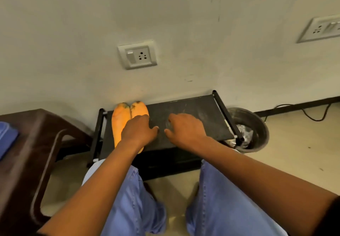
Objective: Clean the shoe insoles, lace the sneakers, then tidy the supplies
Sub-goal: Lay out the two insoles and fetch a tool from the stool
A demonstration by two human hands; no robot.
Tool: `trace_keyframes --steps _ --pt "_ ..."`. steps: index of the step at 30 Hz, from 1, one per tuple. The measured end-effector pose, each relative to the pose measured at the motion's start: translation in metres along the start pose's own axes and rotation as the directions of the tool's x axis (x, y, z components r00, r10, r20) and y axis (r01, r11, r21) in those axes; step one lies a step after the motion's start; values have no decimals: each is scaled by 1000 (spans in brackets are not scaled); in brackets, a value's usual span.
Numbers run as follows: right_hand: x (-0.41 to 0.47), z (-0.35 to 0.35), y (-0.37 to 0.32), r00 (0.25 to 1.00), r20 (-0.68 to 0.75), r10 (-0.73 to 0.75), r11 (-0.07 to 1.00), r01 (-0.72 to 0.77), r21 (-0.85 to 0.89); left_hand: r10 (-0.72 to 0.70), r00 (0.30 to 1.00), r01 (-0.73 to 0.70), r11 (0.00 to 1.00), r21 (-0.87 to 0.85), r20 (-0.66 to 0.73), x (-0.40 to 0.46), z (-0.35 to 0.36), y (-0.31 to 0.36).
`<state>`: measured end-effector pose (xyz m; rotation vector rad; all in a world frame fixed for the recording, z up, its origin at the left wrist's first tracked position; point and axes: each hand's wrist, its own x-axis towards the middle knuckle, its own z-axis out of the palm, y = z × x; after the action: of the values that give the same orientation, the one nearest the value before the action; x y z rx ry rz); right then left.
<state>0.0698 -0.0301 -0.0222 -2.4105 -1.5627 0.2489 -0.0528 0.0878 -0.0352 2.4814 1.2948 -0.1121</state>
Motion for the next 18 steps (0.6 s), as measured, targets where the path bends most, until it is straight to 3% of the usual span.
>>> trace_keyframes --steps 5,10,18 --pt "21 42 -29 998 59 31 989 -39 140 -181 977 175 983 57 113 23 12 -58" --pt "41 75 -41 989 125 84 952 -116 283 -348 932 353 935 -39 99 40 20 -93" --pt "94 100 -45 963 162 216 868 -265 420 -423 903 429 894 -126 71 71 35 -106"
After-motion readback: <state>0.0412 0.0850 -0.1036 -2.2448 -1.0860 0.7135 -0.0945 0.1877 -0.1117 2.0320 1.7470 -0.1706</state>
